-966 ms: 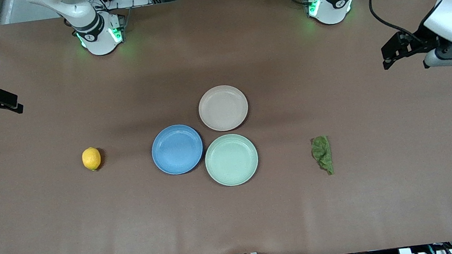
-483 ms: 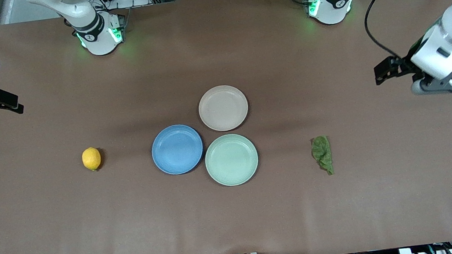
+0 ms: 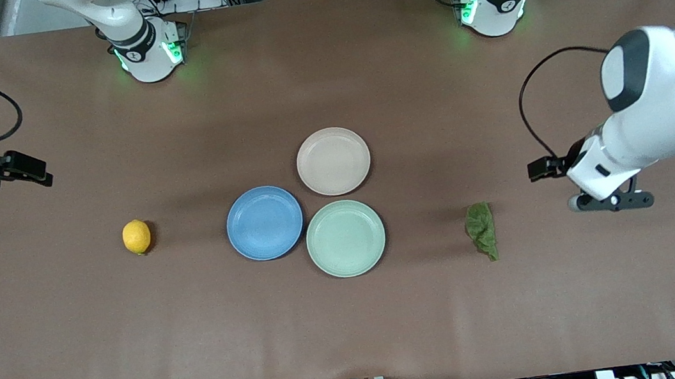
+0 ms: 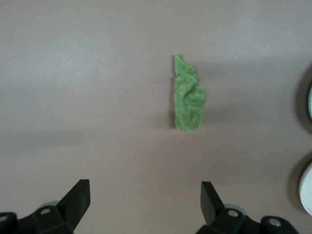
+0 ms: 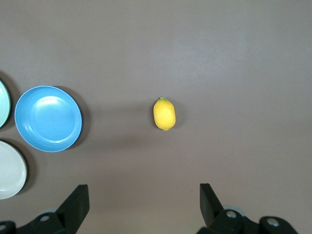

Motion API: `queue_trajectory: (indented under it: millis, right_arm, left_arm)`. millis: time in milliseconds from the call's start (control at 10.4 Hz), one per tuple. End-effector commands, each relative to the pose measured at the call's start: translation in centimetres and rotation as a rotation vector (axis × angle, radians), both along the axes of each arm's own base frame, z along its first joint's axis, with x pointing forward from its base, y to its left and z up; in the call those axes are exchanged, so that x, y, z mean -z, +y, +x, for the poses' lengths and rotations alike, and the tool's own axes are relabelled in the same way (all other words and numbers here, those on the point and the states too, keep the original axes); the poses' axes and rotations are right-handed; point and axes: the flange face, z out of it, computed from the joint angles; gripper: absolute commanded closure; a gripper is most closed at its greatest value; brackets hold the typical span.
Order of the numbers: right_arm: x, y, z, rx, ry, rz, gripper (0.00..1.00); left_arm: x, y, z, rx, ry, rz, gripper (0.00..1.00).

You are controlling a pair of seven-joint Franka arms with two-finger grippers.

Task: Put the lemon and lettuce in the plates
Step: 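Reach the left gripper toward the lettuce while the right gripper reaches the lemon, then grasp the lettuce with the left gripper while the right gripper grasps the lemon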

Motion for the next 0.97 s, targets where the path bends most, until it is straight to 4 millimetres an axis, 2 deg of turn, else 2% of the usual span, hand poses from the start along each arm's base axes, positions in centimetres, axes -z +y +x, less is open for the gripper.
queue_trajectory:
  millis: [0,193,386,579,676,869]
  right_arm:
    - [3.7,-0.4,-0.7,0.003,-0.001,-0.008,0.00]
    - [7.4,-0.5,-0.8,0.006,0.002,-0.009,0.00]
    - [11.6,-0.8,-1.1,0.013,0.001,-0.010,0.00]
    - [16.2,-1.0,-1.7,0.018,-0.021,-0.013,0.00]
    - [18.3,-1.0,-1.8,0.021,-0.027,-0.016,0.00]
    - [21.9,-1.3,-2.4,0.027,-0.054,-0.020,0.00]
  left_arm:
    - [4.9,-1.1,1.6,-0.058,-0.010,0.009,0.00]
    - [9.0,-2.7,2.0,-0.068,-0.003,0.005,0.00]
    - [13.2,-5.9,1.7,-0.063,0.005,0.006,0.00]
    - [18.1,-6.3,1.8,-0.034,0.015,0.050,0.00]
    - [19.8,-6.9,1.7,-0.041,0.012,0.048,0.00]
    - [20.7,-7.1,1.6,-0.058,0.011,0.051,0.00]
